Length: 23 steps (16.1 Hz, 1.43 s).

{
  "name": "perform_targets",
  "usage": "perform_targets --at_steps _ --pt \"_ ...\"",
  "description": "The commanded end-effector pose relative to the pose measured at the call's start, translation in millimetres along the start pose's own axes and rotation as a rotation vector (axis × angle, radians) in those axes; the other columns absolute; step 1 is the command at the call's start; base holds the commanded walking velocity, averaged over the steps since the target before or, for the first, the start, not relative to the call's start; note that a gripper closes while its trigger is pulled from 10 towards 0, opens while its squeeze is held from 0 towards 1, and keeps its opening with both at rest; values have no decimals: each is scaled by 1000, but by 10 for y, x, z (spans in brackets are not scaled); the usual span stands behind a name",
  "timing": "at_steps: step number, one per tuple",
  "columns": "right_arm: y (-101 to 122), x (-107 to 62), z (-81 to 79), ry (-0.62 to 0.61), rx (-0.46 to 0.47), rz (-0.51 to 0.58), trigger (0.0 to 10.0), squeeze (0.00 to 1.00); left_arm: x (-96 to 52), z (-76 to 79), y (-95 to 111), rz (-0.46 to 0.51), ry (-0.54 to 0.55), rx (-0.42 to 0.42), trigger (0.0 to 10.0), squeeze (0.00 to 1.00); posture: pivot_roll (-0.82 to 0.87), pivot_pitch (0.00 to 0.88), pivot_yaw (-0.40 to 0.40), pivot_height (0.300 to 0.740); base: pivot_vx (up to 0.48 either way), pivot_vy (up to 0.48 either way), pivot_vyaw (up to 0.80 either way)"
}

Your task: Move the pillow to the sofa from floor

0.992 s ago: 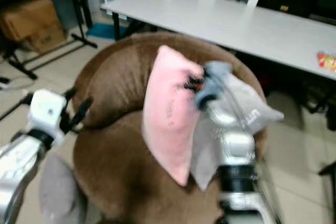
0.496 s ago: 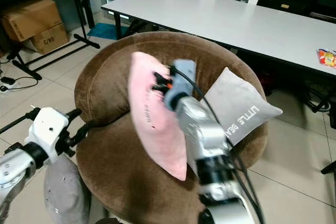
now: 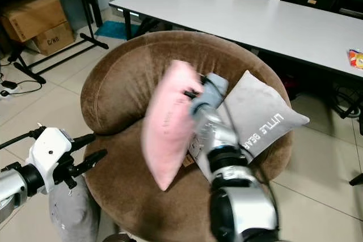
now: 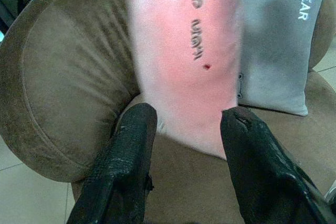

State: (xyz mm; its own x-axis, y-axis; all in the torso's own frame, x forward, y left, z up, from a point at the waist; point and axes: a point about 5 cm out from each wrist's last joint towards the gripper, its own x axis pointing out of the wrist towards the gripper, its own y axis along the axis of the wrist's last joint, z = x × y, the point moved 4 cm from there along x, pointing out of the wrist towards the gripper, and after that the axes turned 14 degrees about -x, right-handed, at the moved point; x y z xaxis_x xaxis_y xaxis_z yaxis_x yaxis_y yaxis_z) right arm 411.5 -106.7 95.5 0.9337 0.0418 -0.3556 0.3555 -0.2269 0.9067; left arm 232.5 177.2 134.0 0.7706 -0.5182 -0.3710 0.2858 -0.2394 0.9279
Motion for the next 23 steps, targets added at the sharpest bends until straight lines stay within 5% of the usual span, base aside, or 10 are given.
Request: perform_targets --at_steps 1,6,7,8,16,18,19,23 --pt "260 13 62 -33 3 92 10000 0 -18 7 40 6 -11 10 10000 0 185 0 -34 740 0 0 0" --pt "189 -1 718 -245 -89 65 10000 0 1 60 41 6 -63 -26 10000 0 157 0 -22 740 0 0 0" --pt "130 -9 781 -255 -103 45 10000 788 10 81 31 7 -83 -49 10000 0 147 0 -19 740 0 0 0" --pt "68 -8 779 -234 -95 28 10000 1000 17 95 25 10 -98 -70 10000 0 147 0 -19 740 0 0 0" --pt "-176 -177 1035 -350 -140 6 10000 1000 17 143 20 41 -148 -137 10000 0 104 0 -25 740 0 0 0" --pt "-37 -322 1110 -345 -146 108 10000 1000 67 -40 74 109 0 -100 10000 0 87 0 -16 740 0 0 0" --pt "221 -504 1122 -292 -184 246 10000 1000 110 -169 108 159 131 -106 10000 0 72 0 -7 740 0 0 0" --pt "496 -785 920 -171 -231 369 10000 1000 207 -108 87 183 215 -104 10000 0 62 0 -2 740 0 0 0"
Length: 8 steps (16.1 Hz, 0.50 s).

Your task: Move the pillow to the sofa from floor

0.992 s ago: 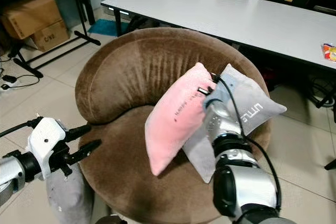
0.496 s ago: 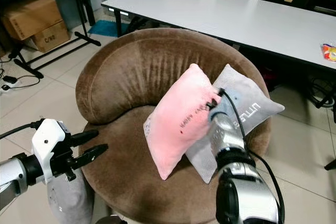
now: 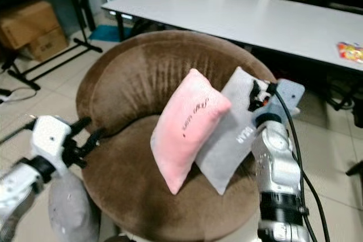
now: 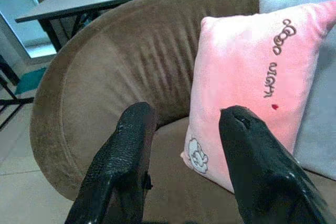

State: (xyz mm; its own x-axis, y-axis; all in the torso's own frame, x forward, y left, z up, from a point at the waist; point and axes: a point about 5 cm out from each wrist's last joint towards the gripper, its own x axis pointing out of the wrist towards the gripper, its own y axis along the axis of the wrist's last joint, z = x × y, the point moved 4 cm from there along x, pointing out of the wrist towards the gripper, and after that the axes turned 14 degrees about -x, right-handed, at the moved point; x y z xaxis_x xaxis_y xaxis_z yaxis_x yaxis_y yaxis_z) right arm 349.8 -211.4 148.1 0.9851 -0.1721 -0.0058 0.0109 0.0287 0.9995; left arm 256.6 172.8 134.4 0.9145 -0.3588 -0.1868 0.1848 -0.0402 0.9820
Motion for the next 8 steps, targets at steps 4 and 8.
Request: perform_targets --at_steps 4,8 --pt "57 -293 -729 299 21 -38 10000 0 25 -18 24 37 67 -2 10000 0 67 0 -17 740 0 0 0" --pt "-94 -355 -857 386 -17 -135 10000 0 26 0 27 47 80 -5 10000 0 68 0 -22 740 -224 0 0"
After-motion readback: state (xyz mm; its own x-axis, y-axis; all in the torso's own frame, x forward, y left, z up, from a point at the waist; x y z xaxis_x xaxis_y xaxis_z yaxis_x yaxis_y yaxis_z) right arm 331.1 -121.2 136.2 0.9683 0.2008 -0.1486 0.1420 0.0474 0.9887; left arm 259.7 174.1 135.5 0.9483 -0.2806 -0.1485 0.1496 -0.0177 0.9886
